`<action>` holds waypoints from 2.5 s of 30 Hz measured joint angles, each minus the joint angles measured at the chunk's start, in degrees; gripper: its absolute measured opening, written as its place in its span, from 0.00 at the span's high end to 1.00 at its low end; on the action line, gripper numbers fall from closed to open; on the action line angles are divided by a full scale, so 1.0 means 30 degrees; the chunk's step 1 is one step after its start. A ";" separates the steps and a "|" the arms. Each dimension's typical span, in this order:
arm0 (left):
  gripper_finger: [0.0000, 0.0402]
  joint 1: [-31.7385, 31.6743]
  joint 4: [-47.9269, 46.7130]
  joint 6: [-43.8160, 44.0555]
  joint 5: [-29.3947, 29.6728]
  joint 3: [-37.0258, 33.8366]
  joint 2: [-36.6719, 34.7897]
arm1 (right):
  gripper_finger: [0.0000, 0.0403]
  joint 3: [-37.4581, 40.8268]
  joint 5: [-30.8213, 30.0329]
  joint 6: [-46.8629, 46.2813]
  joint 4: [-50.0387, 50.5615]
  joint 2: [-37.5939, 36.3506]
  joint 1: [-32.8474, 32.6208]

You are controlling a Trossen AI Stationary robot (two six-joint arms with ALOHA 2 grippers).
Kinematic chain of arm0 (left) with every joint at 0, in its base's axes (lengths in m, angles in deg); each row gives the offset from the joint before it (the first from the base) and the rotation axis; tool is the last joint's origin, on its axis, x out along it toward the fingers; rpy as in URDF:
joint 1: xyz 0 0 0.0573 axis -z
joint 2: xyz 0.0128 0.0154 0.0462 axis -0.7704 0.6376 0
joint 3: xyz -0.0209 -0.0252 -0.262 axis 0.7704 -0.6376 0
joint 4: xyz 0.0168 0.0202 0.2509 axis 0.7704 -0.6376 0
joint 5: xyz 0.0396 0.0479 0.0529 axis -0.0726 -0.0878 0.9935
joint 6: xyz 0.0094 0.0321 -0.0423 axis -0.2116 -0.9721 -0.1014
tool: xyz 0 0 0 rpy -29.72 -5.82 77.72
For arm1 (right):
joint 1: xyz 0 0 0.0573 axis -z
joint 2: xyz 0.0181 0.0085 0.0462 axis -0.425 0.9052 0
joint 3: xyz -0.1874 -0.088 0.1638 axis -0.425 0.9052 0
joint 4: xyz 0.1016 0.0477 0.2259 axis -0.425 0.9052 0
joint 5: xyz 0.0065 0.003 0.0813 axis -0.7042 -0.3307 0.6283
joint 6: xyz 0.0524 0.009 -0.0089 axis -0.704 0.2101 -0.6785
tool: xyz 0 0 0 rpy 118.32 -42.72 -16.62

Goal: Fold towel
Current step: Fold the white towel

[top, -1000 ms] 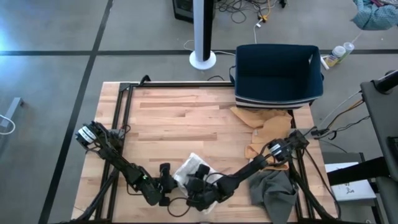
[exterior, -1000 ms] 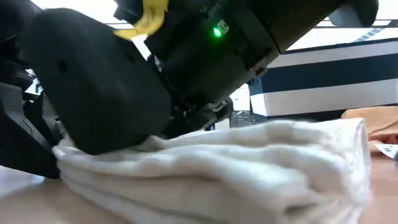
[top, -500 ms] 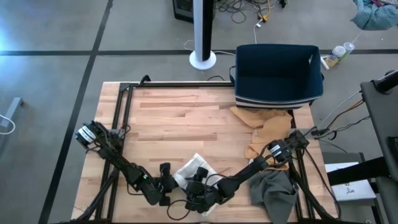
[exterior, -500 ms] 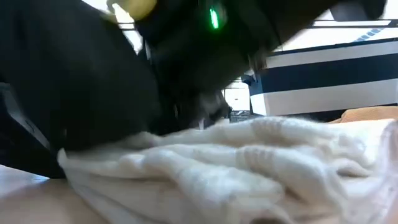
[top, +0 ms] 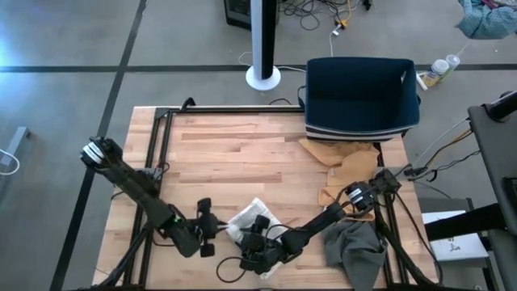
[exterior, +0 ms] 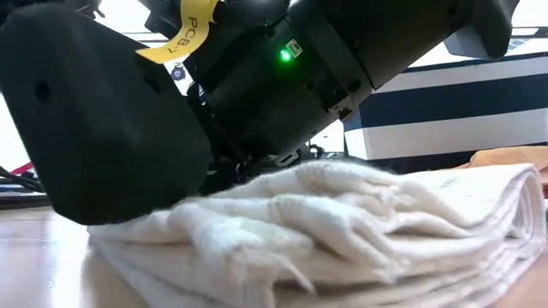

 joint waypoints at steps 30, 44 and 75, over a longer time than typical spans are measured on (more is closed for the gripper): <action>0.91 -0.1051 0.1894 0.0515 0.0274 -0.0265 0.5622 | 0.57 0.7145 0.1481 -0.0912 -0.0397 -0.7252 0.1332; 0.91 -0.1043 0.1909 0.0406 0.0263 -0.0273 0.5629 | 0.96 1.1786 -0.0221 -0.0493 -0.7615 -0.7157 0.2668; 0.91 -0.1029 0.1823 0.1062 0.0766 -0.0287 0.5601 | 1.00 1.1151 -0.1354 0.2170 -0.6671 -0.6864 0.3096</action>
